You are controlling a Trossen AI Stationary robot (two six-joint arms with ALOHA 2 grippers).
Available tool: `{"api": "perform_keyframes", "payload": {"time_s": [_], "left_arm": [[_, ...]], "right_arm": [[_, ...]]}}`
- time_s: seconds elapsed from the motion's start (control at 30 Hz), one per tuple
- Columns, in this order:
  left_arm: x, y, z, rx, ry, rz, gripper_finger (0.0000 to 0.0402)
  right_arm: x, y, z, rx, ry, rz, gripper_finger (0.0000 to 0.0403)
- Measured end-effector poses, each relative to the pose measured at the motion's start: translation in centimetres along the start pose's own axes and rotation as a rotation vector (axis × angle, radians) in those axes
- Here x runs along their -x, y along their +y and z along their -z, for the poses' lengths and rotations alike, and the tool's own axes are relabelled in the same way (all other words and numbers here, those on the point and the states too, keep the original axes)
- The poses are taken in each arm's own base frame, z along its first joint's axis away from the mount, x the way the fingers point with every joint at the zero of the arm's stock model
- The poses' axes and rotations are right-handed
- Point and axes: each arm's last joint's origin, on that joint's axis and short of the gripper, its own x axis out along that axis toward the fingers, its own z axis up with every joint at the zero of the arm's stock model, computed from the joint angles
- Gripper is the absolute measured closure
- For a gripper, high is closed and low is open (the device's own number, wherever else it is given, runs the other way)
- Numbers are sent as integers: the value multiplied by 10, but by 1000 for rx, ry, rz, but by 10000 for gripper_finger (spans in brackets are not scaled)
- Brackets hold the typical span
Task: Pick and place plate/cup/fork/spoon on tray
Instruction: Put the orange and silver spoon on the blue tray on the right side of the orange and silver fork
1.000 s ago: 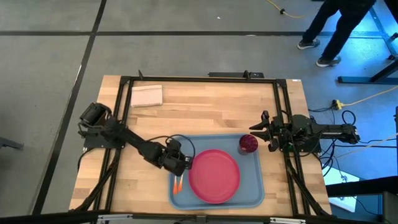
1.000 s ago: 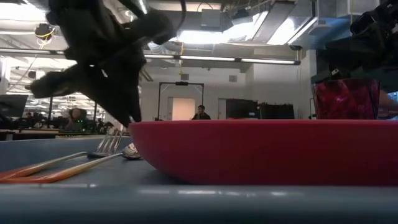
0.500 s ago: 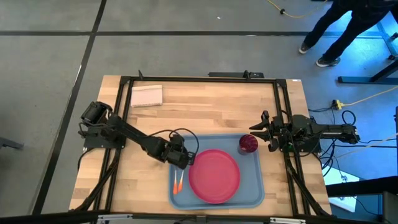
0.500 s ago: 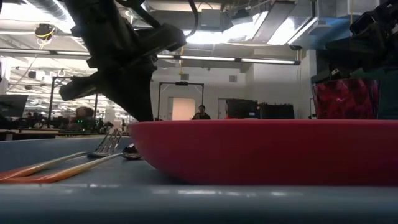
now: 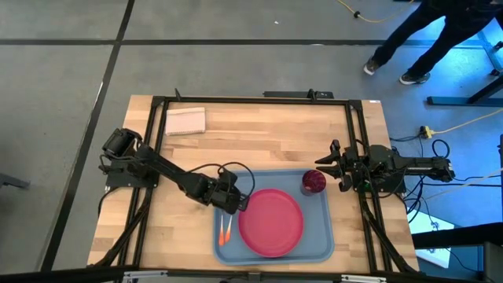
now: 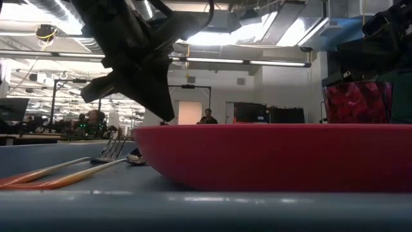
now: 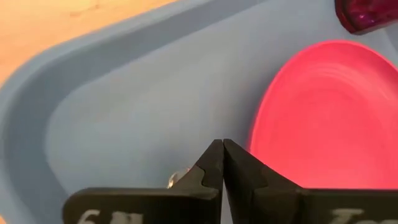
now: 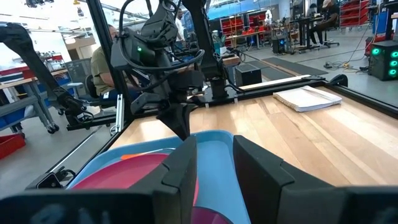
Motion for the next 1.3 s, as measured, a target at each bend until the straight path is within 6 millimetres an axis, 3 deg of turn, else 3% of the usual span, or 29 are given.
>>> {"api": "perform_keyframes", "payload": {"time_s": [1.3], "left_arm": [[5, -5, 16, -55, -62, 36, 401]], "right_arm": [[0, 0, 0, 3, 3, 1, 293]]}}
